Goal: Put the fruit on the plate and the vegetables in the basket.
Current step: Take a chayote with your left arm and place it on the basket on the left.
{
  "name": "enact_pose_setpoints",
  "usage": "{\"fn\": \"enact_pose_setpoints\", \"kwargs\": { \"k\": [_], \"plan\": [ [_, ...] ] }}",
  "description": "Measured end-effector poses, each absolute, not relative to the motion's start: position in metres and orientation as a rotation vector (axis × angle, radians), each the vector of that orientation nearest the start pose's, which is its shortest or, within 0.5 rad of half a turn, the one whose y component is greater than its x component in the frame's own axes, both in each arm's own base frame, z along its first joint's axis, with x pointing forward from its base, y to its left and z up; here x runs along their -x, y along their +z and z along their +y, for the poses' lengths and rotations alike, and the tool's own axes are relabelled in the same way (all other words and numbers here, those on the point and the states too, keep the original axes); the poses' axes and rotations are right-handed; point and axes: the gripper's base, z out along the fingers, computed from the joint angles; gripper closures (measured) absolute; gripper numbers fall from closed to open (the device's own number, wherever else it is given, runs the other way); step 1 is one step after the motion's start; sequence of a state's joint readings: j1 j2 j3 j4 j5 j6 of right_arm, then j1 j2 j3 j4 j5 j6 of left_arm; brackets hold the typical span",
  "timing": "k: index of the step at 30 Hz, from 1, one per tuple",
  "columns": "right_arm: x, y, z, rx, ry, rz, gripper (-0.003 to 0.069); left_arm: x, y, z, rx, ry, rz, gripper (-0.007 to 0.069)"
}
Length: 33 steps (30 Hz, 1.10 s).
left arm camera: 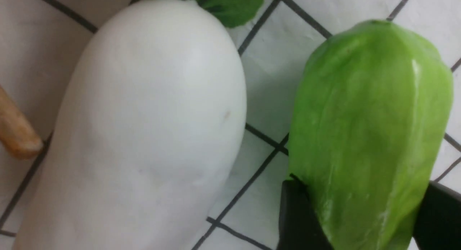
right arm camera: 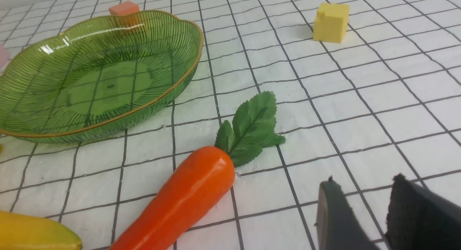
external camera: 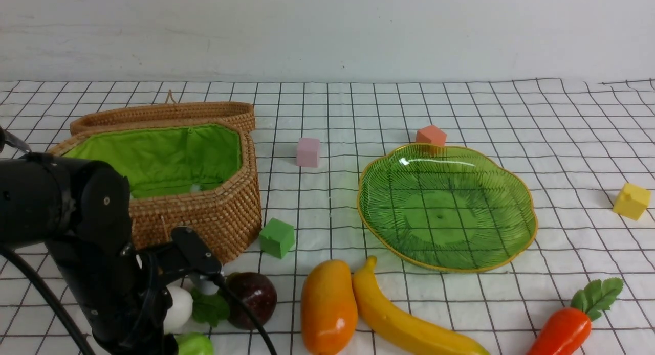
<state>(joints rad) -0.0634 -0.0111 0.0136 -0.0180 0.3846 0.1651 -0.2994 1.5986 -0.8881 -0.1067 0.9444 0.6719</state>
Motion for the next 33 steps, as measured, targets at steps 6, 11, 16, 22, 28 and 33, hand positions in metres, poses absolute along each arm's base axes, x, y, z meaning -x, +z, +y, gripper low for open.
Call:
{"fn": "enact_pose_setpoints", "kwargs": {
  "k": [6,11,16,22,28,33],
  "plan": [
    [-0.052,0.175,-0.004,-0.202,0.052,1.86,0.0419,-0.247,0.186,-0.085,-1.377,-0.148,2.825,0.0242],
    [-0.052,0.175,-0.004,-0.202,0.052,1.86,0.0419,-0.243,0.196,-0.084,-1.372,-0.142,2.795,0.0242],
    [-0.052,0.175,-0.004,-0.202,0.052,1.86,0.0417,-0.23,0.228,-0.079,-1.352,-0.105,2.708,0.0242],
    [-0.052,0.175,-0.004,-0.202,0.052,1.86,0.0417,-0.235,0.278,-0.066,-1.327,0.123,2.555,0.0242],
    [-0.052,0.175,-0.004,-0.202,0.052,1.86,0.0417,-0.266,0.338,-0.044,-1.173,0.369,2.41,0.0242],
    [-0.052,0.175,-0.004,-0.202,0.052,1.86,0.0417,-0.307,0.359,-0.04,-1.165,0.536,2.252,0.0242]
  ]
}}
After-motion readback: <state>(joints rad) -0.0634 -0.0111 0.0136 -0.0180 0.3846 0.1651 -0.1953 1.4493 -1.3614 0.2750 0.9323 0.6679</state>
